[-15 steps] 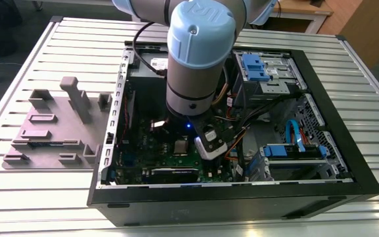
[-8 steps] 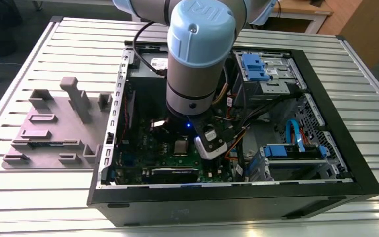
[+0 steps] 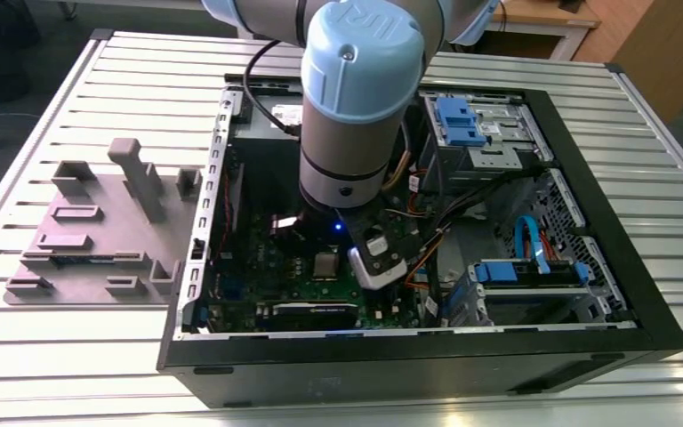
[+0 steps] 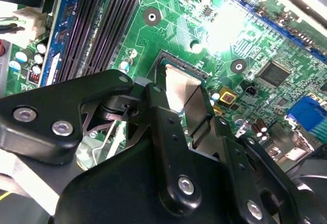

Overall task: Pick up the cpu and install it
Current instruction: 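Place the cpu into insertion slot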

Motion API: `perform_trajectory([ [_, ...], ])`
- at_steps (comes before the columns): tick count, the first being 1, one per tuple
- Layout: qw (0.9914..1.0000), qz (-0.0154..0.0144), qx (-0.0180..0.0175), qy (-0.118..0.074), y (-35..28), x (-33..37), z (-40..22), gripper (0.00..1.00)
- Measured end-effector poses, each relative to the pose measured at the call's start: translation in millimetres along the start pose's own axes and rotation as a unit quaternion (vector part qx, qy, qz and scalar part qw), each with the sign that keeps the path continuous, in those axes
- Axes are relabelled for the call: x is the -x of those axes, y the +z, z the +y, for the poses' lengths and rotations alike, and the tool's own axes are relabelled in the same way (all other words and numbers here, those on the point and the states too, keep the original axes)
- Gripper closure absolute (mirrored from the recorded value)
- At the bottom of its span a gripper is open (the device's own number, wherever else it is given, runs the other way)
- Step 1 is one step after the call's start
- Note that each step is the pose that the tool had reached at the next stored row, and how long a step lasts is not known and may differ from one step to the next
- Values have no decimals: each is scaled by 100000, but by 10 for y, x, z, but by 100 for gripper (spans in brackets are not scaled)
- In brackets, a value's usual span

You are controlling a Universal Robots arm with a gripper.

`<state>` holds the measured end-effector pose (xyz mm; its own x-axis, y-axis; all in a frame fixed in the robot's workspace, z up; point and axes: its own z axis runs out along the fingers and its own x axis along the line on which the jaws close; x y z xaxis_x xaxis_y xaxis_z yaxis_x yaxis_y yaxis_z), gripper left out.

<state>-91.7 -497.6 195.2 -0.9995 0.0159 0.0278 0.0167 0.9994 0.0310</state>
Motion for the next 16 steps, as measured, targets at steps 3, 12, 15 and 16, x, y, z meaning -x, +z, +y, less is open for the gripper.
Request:
perform_trajectory([
  [3,100000,-9,15,65,5,-1,-2,60],
  [12,100000,-1,0,62,27,0,-5,60],
  [15,100000,-3,0,61,31,0,-5,60],
  [16,100000,-5,-1,60,34,0,-5,60],
])
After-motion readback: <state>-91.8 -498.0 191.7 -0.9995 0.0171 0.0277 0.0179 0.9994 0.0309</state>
